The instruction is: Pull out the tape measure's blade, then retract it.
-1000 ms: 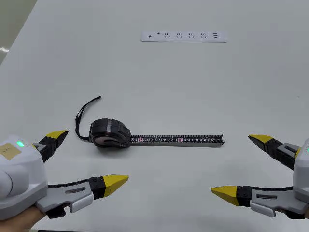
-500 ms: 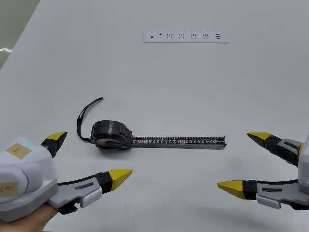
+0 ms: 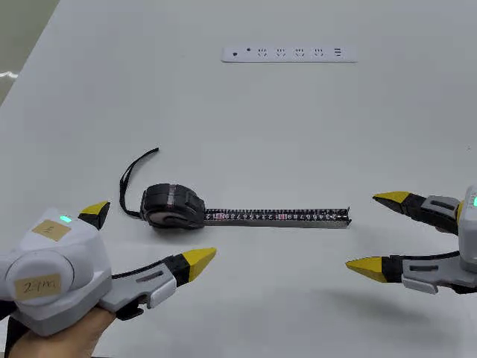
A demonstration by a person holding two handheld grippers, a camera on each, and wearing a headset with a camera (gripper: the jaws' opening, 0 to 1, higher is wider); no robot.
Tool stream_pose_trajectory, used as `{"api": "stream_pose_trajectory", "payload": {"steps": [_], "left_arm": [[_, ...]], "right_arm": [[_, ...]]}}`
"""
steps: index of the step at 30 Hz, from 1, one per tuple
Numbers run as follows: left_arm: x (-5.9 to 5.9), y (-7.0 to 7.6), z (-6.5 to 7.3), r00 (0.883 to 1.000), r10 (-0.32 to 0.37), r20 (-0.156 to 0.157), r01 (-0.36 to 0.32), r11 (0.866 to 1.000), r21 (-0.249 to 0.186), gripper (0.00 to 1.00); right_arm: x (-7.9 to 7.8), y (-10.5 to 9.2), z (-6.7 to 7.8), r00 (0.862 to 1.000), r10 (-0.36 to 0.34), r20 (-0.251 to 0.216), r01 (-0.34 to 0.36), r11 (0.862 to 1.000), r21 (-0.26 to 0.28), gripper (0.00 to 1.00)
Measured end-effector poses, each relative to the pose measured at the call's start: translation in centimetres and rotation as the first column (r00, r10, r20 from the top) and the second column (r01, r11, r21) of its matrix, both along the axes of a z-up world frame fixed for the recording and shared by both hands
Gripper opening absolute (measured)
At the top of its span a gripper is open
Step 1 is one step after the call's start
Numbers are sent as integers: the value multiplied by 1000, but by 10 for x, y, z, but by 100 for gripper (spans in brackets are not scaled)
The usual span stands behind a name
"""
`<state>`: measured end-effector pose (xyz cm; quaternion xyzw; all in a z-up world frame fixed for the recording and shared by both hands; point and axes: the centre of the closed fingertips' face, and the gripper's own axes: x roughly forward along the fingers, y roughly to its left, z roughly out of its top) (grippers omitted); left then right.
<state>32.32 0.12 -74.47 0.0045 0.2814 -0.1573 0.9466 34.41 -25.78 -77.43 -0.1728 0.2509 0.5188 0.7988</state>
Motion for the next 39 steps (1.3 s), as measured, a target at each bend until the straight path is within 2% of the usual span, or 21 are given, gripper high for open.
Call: {"api": "stream_pose_trajectory", "payload": {"steps": [4,9,16,31,39], "left_arm": [[4,4,-4,999,39,-12,-39,999,12,99],[7,11,-8,997,73,-18,-72,996,50,97],[11,21,-11,990,135,-33,-133,990,46,96],[19,15,-21,985,166,-54,-165,986,26,94],[30,15,-26,978,202,-52,-201,979,21,93]], "right_arm": [[3,1,-3,999,50,11,-50,999,-22,59],[6,1,-10,995,99,7,-99,994,-47,52],[12,5,-17,988,155,13,-154,985,-74,45],[22,9,-35,971,238,-9,-237,964,-122,34],[25,8,-43,965,263,-22,-263,955,-138,26]]}}
